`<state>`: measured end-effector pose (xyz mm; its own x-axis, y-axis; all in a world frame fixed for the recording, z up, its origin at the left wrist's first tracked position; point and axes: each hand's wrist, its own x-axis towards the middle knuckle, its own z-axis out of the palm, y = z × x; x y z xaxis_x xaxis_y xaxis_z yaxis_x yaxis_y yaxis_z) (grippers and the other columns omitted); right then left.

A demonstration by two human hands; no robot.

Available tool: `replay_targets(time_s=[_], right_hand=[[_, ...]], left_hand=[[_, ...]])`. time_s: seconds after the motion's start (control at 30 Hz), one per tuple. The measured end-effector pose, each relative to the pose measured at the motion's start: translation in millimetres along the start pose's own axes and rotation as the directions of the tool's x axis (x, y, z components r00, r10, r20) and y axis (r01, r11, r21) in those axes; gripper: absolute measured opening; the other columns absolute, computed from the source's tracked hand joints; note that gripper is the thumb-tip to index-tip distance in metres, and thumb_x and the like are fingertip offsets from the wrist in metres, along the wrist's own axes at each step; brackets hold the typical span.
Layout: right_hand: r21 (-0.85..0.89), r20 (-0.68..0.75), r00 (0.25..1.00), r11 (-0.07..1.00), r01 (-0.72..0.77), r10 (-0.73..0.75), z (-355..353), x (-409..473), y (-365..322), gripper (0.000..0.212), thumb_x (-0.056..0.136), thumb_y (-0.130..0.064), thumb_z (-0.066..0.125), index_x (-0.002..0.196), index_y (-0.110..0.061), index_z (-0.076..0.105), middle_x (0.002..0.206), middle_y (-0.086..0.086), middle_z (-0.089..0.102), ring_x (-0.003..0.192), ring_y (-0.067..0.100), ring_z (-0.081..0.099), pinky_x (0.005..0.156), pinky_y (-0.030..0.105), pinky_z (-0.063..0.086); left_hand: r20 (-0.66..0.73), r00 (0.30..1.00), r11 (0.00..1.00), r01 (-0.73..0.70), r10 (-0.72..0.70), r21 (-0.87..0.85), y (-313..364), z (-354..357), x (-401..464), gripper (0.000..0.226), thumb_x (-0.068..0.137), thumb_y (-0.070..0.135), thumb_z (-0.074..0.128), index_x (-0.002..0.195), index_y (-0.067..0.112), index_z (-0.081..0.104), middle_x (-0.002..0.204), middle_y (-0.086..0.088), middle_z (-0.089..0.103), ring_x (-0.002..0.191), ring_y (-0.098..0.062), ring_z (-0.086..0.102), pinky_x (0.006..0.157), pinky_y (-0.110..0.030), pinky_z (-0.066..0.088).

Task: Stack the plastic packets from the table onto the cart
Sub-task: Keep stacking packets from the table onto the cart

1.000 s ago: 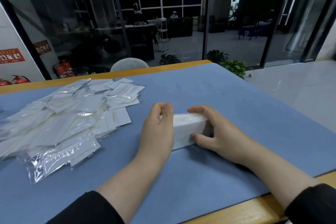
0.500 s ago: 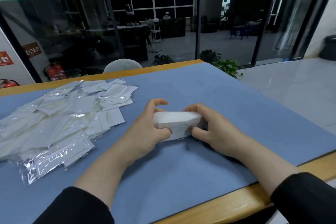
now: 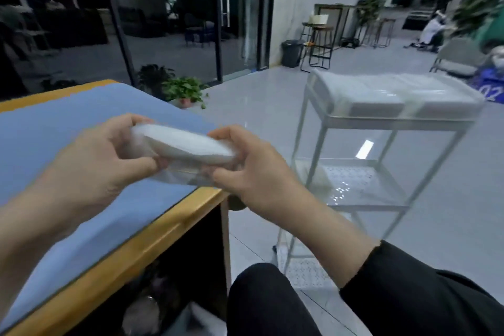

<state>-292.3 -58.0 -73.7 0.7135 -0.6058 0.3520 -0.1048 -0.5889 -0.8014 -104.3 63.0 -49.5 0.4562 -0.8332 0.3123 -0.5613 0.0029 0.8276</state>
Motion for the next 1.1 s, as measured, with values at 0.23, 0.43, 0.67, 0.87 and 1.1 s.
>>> replay_targets(time_s=[0.23, 0.43, 0.67, 0.87, 1.1], right_hand=[[-0.333, -0.015, 0.96, 0.903, -0.27, 0.281, -133.5, -111.4, 59.4, 0.03, 0.084, -0.042, 0.076, 0.11, -0.041, 0.063, 0.095, -0.016, 0.066, 0.089, 0.005, 0.062, 0.082, 0.035, 0.053], [-0.25, -0.15, 0.883, 0.847, -0.469, 0.445, -160.9, -163.3, 140.8, 0.031, 0.084, -0.021, 0.069, 0.104, -0.044, 0.067, 0.091, -0.014, 0.071, 0.082, 0.012, 0.066, 0.077, 0.042, 0.054], [-0.208, -0.479, 0.692, 0.696, -0.687, 0.54, -195.8, -150.7, 229.0, 0.019, 0.089, -0.028, 0.069, 0.108, -0.026, 0.066, 0.089, 0.001, 0.068, 0.076, 0.024, 0.062, 0.066, 0.036, 0.051], [-0.218, -0.563, 0.668, 0.693, -0.688, 0.486, -197.9, -88.7, 268.6, 0.015, 0.089, -0.021, 0.06, 0.101, -0.012, 0.062, 0.086, 0.007, 0.064, 0.077, 0.029, 0.06, 0.068, 0.042, 0.051], [-0.28, -0.567, 0.67, 0.652, -0.705, 0.48, -183.7, -48.3, 316.1, 0.011, 0.088, -0.019, 0.059, 0.089, -0.008, 0.057, 0.077, 0.005, 0.058, 0.07, 0.024, 0.053, 0.053, 0.03, 0.031]], left_hand=[[0.452, 0.888, 0.993, -0.113, 0.083, 0.04, 46.8, 163.8, 2.4, 0.036, 0.08, 0.005, 0.07, 0.097, 0.035, 0.063, 0.07, 0.008, 0.065, 0.056, -0.012, 0.058, 0.055, -0.031, 0.049], [0.555, 0.831, 0.999, -0.026, 0.037, -0.028, 27.5, 271.5, -3.8, 0.05, 0.085, 0.027, 0.075, 0.125, 0.049, 0.054, 0.111, 0.021, 0.064, 0.091, 0.003, 0.064, 0.076, -0.018, 0.055], [0.169, 0.977, 0.986, 0.145, -0.131, -0.078, -27.7, 319.4, 18.5, 0.028, 0.105, 0.024, 0.052, 0.131, 0.028, 0.06, 0.12, 0.02, 0.063, 0.116, -0.001, 0.057, 0.089, -0.012, 0.041], [0.169, 0.96, 0.974, 0.214, -0.223, 0.07, -72.3, 350.9, 68.9, 0.04, 0.109, 0.032, 0.038, 0.148, 0.026, 0.046, 0.149, 0.003, 0.051, 0.136, -0.014, 0.047, 0.109, -0.03, 0.039], [0.272, 0.946, 0.972, 0.124, -0.176, 0.198, -95.3, 373.0, 127.7, 0.042, 0.11, 0.029, 0.035, 0.151, 0.025, 0.043, 0.152, 0.004, 0.045, 0.137, -0.017, 0.044, 0.107, -0.028, 0.034]])
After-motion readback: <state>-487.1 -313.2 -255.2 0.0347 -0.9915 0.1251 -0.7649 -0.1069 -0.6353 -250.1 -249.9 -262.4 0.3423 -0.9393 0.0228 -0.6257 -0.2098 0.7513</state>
